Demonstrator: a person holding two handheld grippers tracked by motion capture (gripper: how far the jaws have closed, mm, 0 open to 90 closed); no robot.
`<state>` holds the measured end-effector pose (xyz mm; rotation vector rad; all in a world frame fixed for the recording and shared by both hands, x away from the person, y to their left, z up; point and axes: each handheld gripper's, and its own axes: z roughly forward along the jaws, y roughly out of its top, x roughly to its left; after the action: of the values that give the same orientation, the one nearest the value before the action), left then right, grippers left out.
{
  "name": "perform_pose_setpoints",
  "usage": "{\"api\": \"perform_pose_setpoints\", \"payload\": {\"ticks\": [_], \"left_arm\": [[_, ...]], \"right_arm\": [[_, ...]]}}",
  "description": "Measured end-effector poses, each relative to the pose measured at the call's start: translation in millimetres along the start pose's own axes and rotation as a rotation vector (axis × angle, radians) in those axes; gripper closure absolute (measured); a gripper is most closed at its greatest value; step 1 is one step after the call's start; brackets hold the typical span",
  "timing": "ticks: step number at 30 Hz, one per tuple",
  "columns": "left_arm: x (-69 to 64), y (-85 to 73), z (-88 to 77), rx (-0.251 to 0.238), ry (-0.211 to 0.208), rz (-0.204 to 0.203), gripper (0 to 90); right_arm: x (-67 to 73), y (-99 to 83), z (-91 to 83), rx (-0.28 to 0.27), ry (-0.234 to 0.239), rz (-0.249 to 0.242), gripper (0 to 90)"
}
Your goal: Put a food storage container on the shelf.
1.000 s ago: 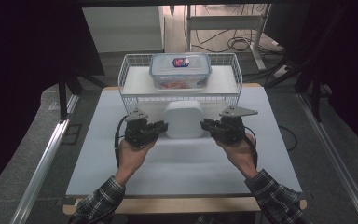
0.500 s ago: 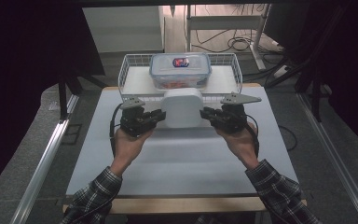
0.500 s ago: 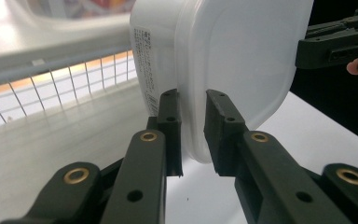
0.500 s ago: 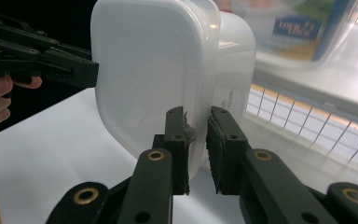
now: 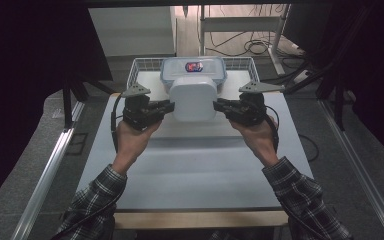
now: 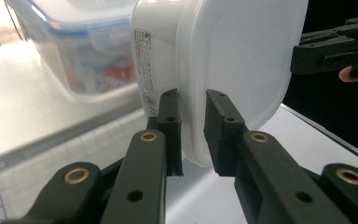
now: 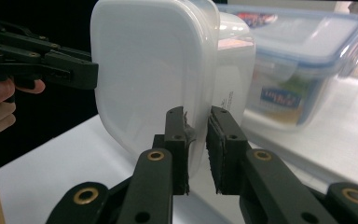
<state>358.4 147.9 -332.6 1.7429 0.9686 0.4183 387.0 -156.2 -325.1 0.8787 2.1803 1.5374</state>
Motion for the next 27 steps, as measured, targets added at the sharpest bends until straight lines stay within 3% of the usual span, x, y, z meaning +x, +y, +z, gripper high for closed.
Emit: {"api": "perform_pose_setpoints", "payload": {"ticks": [16,20,27], "left_arm": [[6.5,56.0,-13.8,-0.044,-0.002,0.011,77.2],[9.8,69.9,-10.9,-0.044,0.005,0.013,77.2],[21.5,85.0,2.2,-0.035,0.006,-0.019,76.9]], "right_arm": [[-3.7,54.7,-6.6,-0.059,-0.005,0.001,78.1],[-7.9,68.8,-5.1,-0.061,-0.018,0.005,77.9],[-21.8,84.2,5.6,-0.039,-0.036,0.034,77.2]]}}
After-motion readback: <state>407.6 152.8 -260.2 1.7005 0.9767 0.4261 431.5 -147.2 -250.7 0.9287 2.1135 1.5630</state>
